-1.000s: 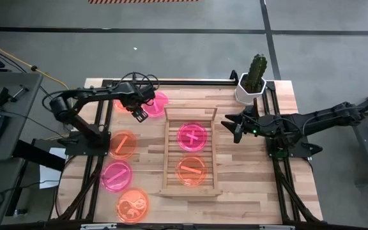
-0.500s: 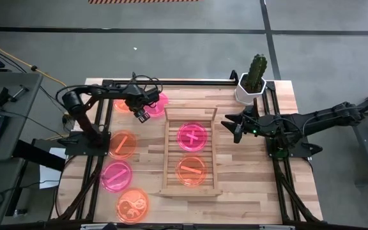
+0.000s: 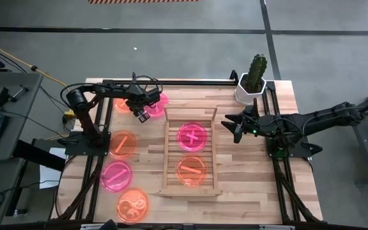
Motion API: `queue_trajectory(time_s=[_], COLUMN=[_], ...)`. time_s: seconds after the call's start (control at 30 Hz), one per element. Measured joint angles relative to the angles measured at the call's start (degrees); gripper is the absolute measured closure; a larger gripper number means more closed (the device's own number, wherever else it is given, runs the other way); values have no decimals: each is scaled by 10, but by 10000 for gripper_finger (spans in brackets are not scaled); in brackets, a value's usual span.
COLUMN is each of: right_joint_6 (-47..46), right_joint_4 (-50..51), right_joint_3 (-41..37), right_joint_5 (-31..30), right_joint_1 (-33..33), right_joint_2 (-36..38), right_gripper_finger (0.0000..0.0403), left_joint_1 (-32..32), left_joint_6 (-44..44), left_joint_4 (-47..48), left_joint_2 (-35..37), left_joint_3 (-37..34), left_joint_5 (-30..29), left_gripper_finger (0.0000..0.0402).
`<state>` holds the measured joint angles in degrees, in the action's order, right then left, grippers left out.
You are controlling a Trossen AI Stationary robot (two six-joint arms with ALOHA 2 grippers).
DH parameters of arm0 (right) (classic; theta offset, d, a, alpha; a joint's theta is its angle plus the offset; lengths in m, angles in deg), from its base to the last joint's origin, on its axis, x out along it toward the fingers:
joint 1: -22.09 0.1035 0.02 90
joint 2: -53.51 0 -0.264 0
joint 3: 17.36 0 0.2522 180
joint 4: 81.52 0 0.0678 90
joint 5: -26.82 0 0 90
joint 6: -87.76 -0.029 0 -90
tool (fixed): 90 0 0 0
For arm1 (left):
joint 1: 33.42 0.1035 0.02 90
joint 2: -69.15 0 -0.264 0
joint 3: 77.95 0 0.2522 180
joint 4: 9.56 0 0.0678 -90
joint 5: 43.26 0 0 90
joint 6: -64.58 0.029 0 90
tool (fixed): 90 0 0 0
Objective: Place and stack plates onto a shelf
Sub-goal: Stack the orange plate on top of the orange plate on the shelf
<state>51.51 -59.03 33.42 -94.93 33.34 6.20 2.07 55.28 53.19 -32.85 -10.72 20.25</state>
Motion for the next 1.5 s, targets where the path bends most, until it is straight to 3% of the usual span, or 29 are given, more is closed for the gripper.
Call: queue_trajectory(time_s=[0.2, 0.5, 0.77, 1.0, 1.23, 1.4, 1.5], right_joint_6=[0, 0, 1, 1, 2, 2, 2], right_joint_4=[0, 0, 0, 0, 0, 0, 1], right_joint_3=[0, 0, 0, 0, 0, 0, 0], right_joint_5=[0, 0, 0, 0, 0, 0, 0], right_joint_1=[0, 0, 0, 0, 0, 0, 0], right_joint_2=[0, 0, 0, 0, 0, 0, 0], right_gripper_finger=[208, 208, 208, 208, 208, 208, 208], left_joint_1=[3, 2, 2, -15, -133, -277, -379], left_joint_6=[5, 10, -5, -41, -56, -53, 6], left_joint_4=[-18, 17, 67, 127, 176, 169, 153], left_joint_2=[-4, 40, 203, 320, 331, 287, 245], left_joint_3=[-3, -3, 1, 80, 254, 392, 462], left_joint_5=[-20, -5, -6, -7, -12, -20, -33], left_gripper_finger=[390, 399, 401, 401, 401, 401, 401])
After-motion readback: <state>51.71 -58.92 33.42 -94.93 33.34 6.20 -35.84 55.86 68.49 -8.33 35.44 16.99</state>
